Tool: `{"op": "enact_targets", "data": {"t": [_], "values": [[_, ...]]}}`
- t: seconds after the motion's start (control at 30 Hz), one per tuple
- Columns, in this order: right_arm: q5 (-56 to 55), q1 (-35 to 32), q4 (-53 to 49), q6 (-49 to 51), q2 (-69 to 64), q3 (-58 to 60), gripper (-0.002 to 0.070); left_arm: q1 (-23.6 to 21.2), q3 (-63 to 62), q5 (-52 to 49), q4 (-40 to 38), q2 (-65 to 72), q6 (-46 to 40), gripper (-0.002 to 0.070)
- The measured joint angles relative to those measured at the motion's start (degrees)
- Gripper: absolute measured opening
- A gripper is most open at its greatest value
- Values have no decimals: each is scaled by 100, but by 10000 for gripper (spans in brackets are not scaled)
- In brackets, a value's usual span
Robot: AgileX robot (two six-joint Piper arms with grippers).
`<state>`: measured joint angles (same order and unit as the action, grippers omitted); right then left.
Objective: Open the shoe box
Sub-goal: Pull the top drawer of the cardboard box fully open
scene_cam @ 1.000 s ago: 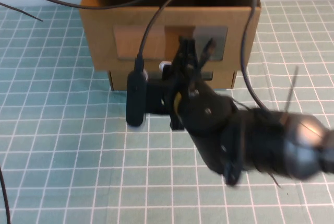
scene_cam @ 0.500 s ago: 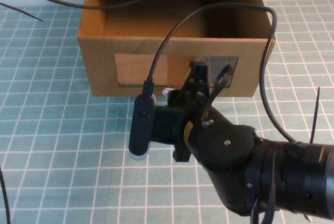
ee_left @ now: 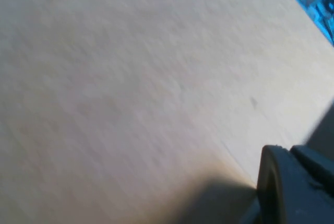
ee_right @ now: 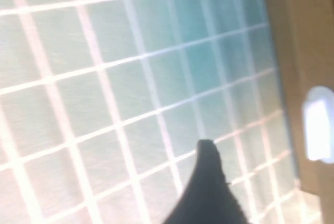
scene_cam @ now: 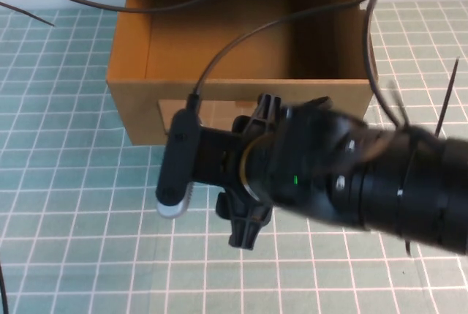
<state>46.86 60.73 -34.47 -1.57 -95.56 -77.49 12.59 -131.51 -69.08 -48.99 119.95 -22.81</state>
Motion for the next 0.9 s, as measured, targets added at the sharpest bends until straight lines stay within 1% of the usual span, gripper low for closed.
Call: {"op": "enact_targets", "data": {"t": [0.13, 0.27, 0.4, 0.5, 0.6, 0.77, 0.83, 0.9], "values": [[524, 0, 1210, -1089, 0, -622, 461, 0, 10, -199, 230, -363, 52, -4], [1102, 0, 2001, -1402, 94, -1265, 460, -134, 10, -269, 576, -1059, 138, -4], [1897, 0, 2378, -1486, 392, -1912, 452, -656, 21, -310, 1194, -1962, 453, -4], [2288, 0, 2463, -1629, 674, -2282, 424, -1066, 183, -310, 1690, -2704, 540, -4], [2433, 0, 2474, -1905, 987, -2390, 375, -1296, 683, -310, 2015, -3581, 548, -4], [2528, 0, 2483, -2266, 1495, -2405, 249, -1310, 1975, -354, 2402, -4868, 504, -4], [2551, 0, 2282, -2271, 1689, -2405, 163, -1192, 2673, -364, 2525, -5329, 426, -4], [2550, 0, 1948, -2172, 1877, -2405, 74, -975, 3346, -285, 2722, -5762, 373, -4]]}}
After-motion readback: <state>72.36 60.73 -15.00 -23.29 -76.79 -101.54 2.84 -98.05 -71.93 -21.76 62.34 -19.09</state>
